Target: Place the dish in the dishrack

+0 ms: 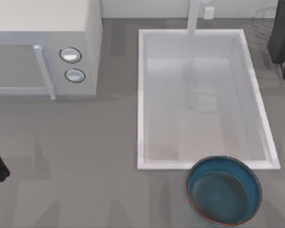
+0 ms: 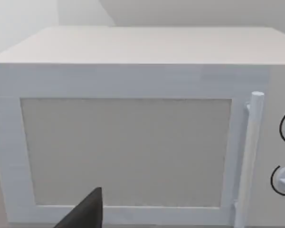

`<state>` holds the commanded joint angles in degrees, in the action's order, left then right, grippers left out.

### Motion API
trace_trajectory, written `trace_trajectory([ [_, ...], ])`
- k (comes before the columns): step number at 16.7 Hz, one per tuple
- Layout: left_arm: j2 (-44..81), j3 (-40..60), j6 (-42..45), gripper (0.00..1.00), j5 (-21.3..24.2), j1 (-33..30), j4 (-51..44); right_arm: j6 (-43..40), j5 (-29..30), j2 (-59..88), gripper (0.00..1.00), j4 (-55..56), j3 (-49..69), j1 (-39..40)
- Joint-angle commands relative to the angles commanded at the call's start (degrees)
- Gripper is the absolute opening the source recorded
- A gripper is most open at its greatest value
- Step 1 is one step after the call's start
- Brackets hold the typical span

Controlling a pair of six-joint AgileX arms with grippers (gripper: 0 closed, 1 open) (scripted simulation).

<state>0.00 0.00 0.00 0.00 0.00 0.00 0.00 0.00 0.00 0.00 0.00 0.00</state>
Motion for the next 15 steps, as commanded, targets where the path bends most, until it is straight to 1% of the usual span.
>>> trace_trajectory([
  [4, 0.0, 0.0, 0.0, 1.00, 0.0, 0.0, 0.0, 0.8, 0.0, 1.9, 1.00, -1.9, 1.9, 0.9],
  [7, 0.0, 0.0, 0.0, 1.00, 0.0, 0.0, 0.0, 3.8, 0.0, 9.3, 1.00, -8.5, 8.6, 3.8],
  [10, 0.0, 0.0, 0.0, 1.00, 0.0, 0.0, 0.0, 8.2, 0.1, 21.9, 1.00, -18.7, 18.2, 8.0],
  [15, 0.0, 0.0, 0.0, 1.00, 0.0, 0.0, 0.0, 16.6, 0.1, 49.6, 1.00, -39.1, 36.4, 16.2],
])
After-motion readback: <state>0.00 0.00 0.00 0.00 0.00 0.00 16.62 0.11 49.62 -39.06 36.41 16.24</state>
